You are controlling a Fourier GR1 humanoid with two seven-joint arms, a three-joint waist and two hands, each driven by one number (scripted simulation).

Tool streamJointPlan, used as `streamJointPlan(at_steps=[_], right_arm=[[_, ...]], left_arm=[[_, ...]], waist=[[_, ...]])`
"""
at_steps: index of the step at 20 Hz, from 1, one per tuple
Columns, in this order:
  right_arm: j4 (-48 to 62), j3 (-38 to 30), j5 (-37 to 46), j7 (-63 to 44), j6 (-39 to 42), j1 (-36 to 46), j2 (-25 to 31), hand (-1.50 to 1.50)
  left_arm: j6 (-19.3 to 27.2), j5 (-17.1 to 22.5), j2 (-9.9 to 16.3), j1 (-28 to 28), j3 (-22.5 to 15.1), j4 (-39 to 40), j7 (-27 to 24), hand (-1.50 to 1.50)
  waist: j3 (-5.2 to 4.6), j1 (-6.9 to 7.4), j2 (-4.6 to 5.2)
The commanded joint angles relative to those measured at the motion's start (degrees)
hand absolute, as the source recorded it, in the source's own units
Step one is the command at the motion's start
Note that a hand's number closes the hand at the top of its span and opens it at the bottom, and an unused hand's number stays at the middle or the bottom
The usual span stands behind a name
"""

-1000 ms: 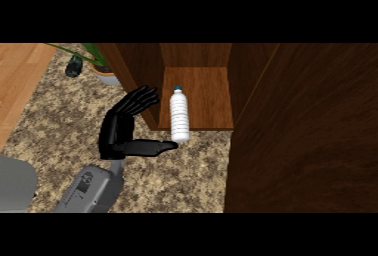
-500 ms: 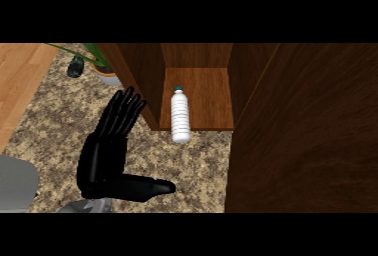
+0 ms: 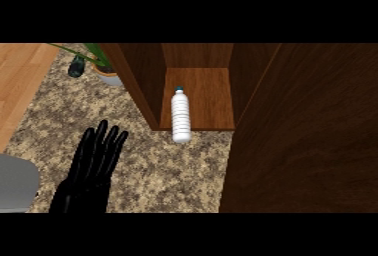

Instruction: Pick up the bottled water, place it into the cabinet and close the cabinet

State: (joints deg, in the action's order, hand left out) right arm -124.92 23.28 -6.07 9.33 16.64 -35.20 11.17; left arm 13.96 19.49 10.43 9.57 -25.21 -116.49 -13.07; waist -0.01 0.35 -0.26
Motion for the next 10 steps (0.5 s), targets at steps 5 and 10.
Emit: streamJointPlan(at_steps=[5, 10], right_arm=[[-3.8, 10.7, 7.4, -2.7, 4.5, -0.5, 4.6, 1.5], [-9.3, 14.6, 10.5, -6.0, 4.0, 2.1, 4.4, 1.5]], left_arm=[[-4.9, 4.0, 5.9, 13.7, 5.1, -8.5, -5.6, -1.5], [-8.4, 7.2, 7.3, 19.2, 9.3, -10.1, -9.3, -1.5]], waist=[[-0.09, 0.64, -0.11], [-0.11, 0.58, -0.07]])
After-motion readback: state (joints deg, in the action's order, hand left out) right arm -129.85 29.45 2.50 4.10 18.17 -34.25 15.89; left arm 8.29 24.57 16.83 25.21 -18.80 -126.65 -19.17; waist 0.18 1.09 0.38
